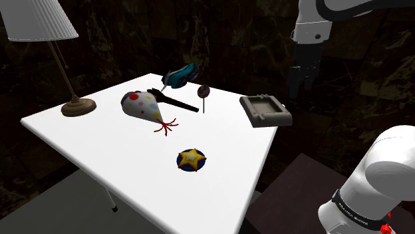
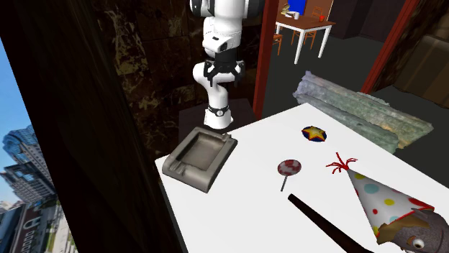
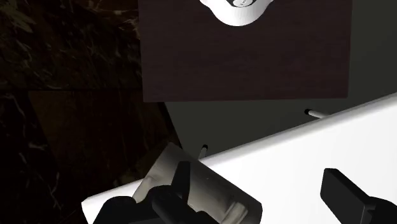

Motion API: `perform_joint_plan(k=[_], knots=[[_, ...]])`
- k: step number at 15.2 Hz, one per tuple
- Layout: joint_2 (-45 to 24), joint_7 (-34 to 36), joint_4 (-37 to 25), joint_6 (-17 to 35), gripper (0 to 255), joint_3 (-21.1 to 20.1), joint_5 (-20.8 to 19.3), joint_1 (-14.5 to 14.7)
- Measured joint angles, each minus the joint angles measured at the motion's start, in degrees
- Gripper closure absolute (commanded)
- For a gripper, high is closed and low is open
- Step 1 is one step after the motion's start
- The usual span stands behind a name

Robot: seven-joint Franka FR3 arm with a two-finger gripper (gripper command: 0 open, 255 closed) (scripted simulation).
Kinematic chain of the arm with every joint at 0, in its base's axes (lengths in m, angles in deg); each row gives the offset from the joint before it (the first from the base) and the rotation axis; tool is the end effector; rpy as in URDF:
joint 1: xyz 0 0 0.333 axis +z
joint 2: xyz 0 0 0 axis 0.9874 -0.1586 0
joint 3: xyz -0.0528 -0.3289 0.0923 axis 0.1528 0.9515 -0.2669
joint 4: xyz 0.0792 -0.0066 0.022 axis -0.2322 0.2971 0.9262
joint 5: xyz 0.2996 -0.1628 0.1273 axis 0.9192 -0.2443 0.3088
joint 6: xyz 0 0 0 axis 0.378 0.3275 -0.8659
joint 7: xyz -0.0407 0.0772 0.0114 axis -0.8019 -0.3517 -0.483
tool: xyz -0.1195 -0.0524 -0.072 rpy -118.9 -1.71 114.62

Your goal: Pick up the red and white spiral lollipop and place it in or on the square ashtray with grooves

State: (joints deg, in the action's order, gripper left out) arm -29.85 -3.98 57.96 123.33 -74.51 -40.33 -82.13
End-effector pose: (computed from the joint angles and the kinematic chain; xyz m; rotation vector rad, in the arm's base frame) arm 0.2440 -0.0097 0.5411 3.0784 -0.0933 -0.1803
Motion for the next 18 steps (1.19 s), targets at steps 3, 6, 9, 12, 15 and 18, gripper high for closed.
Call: perform_joint_plan(k=[3,6,9,12,15,18], knots=[[-2.25,1.02,-0.93,1.51,0,-0.71,0.7,0.24],[-8.16,2.57,-4.18,4.71,0,-1.63,1.55,0.4],[-14.52,4.86,-7.76,8.04,0,-3.15,2.62,0.82],[-20.2,6.46,-11.79,10.34,0,-4.05,3.07,0.94],[-26.6,8.29,-16.73,12.41,0,-5.05,3.3,1.1],[-32.49,10.16,-21.41,14.28,0,-5.96,3.31,1.35]])
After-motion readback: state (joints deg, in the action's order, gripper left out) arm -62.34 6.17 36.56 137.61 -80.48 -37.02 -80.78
